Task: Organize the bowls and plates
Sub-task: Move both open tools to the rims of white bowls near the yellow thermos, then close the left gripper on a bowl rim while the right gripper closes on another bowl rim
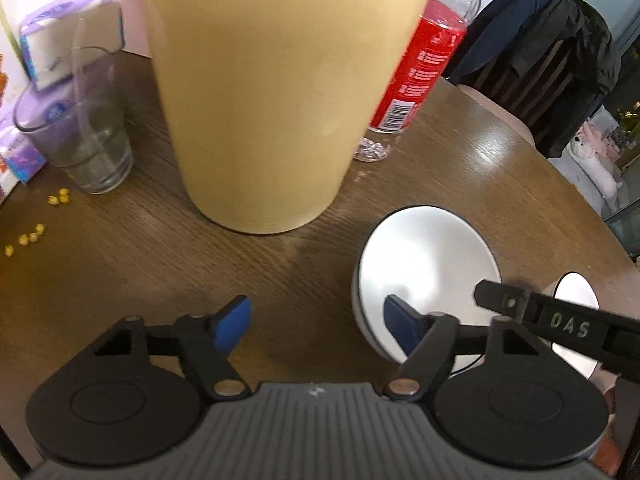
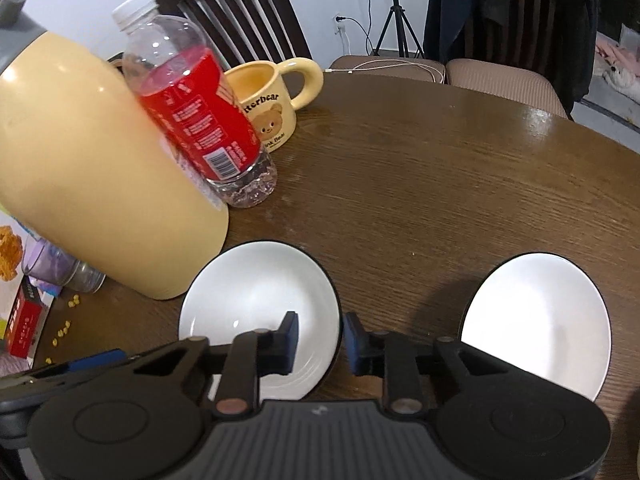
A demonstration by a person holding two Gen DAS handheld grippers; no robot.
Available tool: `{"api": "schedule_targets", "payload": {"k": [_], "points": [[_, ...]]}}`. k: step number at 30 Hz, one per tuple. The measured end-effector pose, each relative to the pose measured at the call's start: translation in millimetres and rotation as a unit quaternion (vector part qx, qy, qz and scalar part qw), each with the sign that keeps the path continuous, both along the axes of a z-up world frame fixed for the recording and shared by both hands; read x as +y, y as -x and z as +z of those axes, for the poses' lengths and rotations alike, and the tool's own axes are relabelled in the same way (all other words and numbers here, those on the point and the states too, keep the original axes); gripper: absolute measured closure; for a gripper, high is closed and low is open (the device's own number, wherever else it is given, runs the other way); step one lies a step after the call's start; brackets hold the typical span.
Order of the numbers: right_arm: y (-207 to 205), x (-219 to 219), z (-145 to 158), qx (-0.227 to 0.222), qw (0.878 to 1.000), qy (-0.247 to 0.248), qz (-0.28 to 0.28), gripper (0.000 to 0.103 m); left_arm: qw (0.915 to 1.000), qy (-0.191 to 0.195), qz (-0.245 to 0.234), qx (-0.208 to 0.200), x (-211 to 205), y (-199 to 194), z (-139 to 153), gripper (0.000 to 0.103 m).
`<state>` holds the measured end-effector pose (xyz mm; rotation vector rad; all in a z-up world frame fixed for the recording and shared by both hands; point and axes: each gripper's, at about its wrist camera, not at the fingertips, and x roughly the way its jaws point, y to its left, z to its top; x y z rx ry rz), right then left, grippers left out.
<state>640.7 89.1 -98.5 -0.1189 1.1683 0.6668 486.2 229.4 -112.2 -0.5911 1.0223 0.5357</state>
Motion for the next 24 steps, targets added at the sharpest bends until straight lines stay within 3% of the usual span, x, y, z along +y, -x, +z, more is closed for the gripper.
{"api": "schedule_targets", "payload": {"k": [10, 12, 18, 24], "points": [[-7, 3, -14, 0.012, 1.000, -0.001, -0.005, 0.091, 0.9999, 0.003, -0.006, 0.011, -5, -24, -11, 0.063], [-7, 1, -15, 0.014, 1.000, -0.002, -0.007, 0.093, 0.9999, 0.007, -0.004, 0.014, -5, -25, -14, 0.078], [-11, -2, -19, 0.017, 1.000, -0.009, -0.011, 0.098, 0.9999, 0.012, -0.010, 0.006, -6, -28, -15, 0.095], [-11, 1, -19, 0.011, 1.000, -0.005, -0.005, 0.098, 0.9998, -0.002, -0.016, 0.008, -10, -33, -14, 0.096]]}}
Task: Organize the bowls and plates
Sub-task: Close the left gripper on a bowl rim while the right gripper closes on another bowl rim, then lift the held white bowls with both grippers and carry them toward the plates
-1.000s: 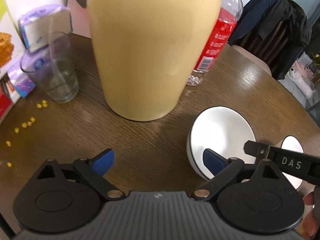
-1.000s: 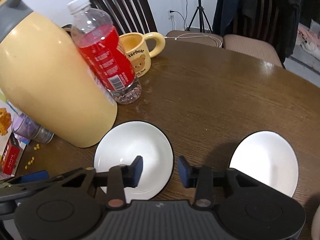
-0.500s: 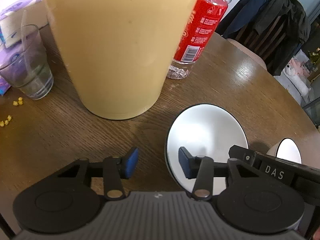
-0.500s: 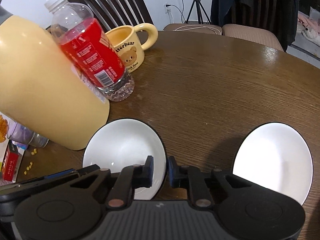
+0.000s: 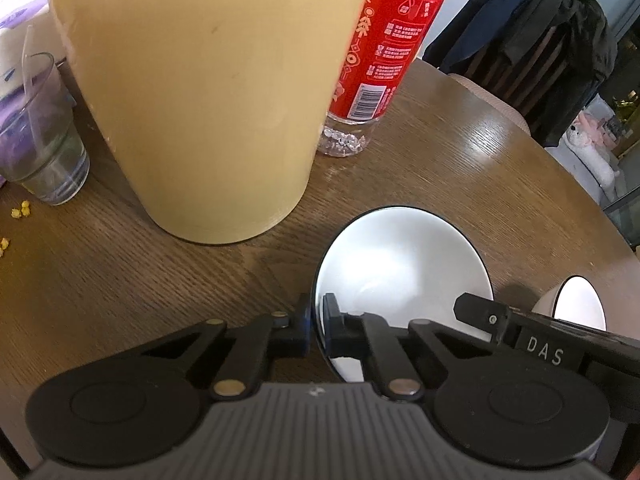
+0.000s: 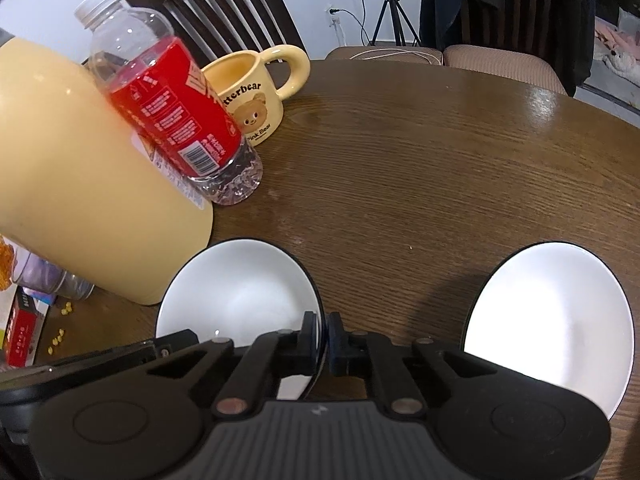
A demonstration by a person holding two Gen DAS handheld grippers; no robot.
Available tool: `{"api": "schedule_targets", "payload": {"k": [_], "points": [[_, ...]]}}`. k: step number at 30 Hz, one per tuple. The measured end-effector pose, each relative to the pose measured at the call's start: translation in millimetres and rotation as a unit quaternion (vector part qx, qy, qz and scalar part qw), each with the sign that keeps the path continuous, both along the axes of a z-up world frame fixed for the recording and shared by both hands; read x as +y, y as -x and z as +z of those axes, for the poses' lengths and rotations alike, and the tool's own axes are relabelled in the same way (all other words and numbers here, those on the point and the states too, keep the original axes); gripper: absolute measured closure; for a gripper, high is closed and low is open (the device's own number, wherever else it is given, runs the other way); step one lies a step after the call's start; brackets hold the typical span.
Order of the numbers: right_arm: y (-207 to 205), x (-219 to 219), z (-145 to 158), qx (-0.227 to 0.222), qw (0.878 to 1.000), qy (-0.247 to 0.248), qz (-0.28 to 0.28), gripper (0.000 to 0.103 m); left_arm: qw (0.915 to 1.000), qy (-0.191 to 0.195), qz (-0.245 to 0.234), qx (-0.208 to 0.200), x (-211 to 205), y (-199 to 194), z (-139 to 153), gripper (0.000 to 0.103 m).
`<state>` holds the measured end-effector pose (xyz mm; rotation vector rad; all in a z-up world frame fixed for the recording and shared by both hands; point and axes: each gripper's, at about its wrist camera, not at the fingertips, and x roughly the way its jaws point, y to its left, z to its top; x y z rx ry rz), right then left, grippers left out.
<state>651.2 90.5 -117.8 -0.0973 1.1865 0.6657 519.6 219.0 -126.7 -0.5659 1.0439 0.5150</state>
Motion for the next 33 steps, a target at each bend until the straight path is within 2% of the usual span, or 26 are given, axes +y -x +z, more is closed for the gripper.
{"api": "schedule_targets", "payload": {"k": [9, 33], "points": [[4, 4, 0, -0.015, 1.000, 0.009, -0.001, 0.099, 0.9998, -0.018, -0.008, 0.008, -9, -8, 0, 0.096], [25, 3, 15, -0.028, 1.000, -0.004, 0.010, 0.098, 0.9988, -0.047, -0.012, -0.001, -13, 17, 19, 0.096]]}}
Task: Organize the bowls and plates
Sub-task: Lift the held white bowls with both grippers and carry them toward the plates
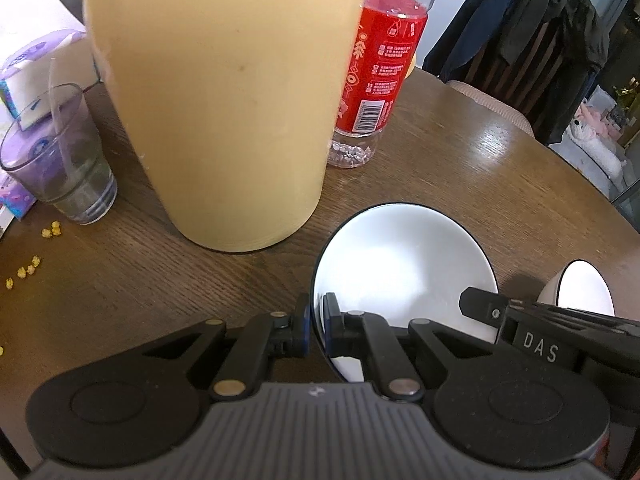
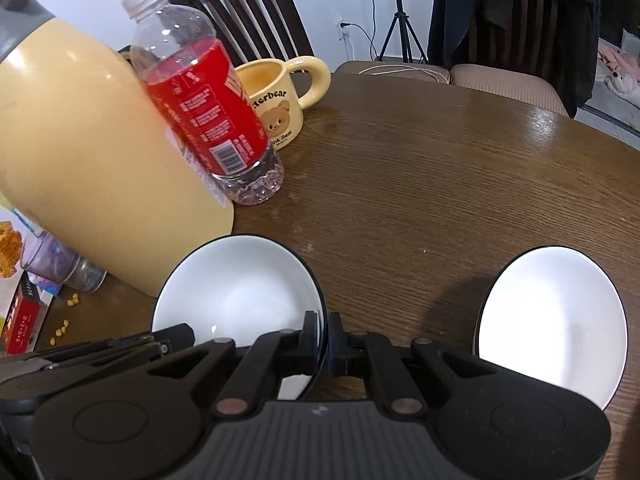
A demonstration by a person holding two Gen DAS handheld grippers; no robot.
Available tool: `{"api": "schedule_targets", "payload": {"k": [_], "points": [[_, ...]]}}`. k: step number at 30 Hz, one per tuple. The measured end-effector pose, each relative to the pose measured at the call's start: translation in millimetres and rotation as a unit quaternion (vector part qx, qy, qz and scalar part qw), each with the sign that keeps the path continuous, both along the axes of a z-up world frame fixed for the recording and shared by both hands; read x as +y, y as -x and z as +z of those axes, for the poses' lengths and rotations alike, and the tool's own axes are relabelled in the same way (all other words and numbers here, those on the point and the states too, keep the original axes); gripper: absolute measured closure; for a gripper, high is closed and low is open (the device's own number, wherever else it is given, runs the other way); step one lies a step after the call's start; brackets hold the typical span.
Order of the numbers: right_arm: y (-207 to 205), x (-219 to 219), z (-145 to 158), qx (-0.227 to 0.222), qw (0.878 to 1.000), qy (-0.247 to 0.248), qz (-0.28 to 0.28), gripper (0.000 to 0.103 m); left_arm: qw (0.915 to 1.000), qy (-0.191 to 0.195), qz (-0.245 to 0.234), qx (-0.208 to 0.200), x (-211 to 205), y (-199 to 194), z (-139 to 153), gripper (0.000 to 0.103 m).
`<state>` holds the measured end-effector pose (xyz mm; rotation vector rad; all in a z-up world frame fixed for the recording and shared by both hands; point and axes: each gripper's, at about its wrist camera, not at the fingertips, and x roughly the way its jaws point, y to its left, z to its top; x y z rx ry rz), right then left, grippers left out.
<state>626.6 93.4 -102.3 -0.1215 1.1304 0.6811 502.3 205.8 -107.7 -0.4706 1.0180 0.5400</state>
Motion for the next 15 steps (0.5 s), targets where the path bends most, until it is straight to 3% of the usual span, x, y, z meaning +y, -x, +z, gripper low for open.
{"api": "schedule_targets", "payload": {"k": [15], "points": [[32, 1, 23, -0.017, 1.000, -0.001, 0.014, 0.098, 0.9999, -0.003, 0.006, -0.013, 4, 31, 21, 0.096]]}}
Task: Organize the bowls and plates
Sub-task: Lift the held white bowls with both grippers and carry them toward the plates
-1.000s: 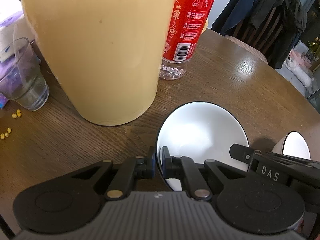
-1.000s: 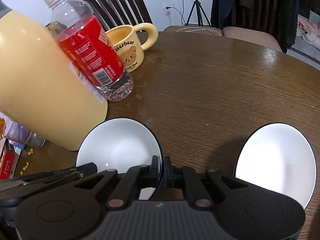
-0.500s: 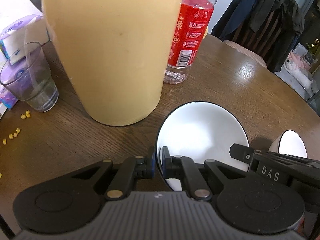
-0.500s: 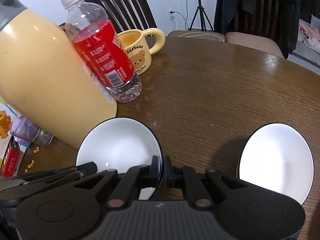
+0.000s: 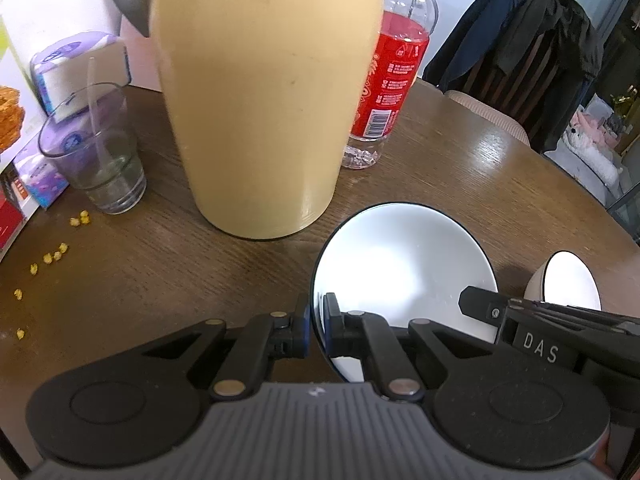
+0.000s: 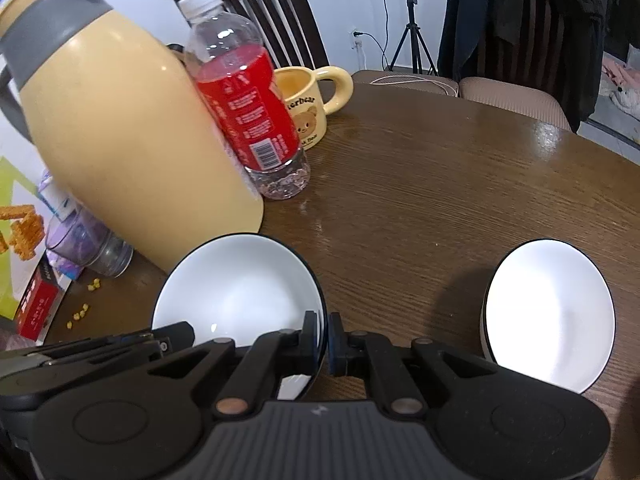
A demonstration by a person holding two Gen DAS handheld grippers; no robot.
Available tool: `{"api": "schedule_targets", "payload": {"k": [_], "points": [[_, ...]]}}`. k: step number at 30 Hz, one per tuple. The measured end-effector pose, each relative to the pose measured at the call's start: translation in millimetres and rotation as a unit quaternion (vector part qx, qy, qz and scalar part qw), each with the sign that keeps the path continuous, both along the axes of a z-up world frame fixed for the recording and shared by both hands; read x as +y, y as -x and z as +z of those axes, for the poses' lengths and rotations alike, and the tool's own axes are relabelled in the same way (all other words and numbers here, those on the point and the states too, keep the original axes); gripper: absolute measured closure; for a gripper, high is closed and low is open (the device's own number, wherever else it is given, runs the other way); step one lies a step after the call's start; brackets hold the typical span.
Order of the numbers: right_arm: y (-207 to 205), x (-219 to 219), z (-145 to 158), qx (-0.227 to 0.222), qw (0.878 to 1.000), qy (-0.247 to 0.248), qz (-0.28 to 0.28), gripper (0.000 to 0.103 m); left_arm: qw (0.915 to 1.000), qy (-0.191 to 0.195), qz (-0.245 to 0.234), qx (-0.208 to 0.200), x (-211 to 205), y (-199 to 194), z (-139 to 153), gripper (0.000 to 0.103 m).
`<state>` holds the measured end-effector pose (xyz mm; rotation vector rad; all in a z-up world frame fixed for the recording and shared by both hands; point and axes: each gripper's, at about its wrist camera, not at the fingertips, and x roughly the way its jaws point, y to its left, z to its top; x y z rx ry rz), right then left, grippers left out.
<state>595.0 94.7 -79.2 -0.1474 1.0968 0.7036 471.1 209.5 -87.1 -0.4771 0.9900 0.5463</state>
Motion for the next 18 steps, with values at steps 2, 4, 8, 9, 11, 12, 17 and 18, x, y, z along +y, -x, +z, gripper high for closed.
{"api": "schedule_targets", "payload": {"k": [2, 4, 8, 9, 11, 12, 17, 18], "points": [[4, 0, 3, -0.001, 1.000, -0.001, 0.001, 0.098, 1.0000, -0.001, 0.001, -0.002, -1, 5, 3, 0.096], [8, 1, 6, -0.003, 1.000, -0.002, 0.002, 0.098, 1.0000, -0.001, 0.003, -0.005, -1, 9, 6, 0.096], [19, 2, 12, -0.009, 1.000, -0.002, 0.007, 0.098, 1.0000, -0.003, 0.006, -0.007, -2, 20, 12, 0.096], [22, 2, 13, -0.011, 1.000, -0.001, 0.009, 0.098, 0.9999, -0.004, 0.007, -0.007, -2, 22, 13, 0.096], [27, 3, 16, -0.013, 1.000, -0.002, 0.012, 0.098, 0.9999, -0.005, 0.009, -0.007, -3, 27, 15, 0.096], [29, 3, 17, -0.014, 1.000, -0.002, 0.013, 0.098, 0.9999, -0.004, 0.010, -0.008, -3, 29, 16, 0.096], [40, 6, 21, -0.015, 1.000, -0.004, 0.020, 0.098, 0.9998, -0.005, 0.016, -0.010, -1, 42, 19, 0.096], [42, 7, 22, -0.015, 1.000, -0.005, 0.021, 0.098, 0.9998, -0.006, 0.017, -0.010, 0, 45, 20, 0.096]]}}
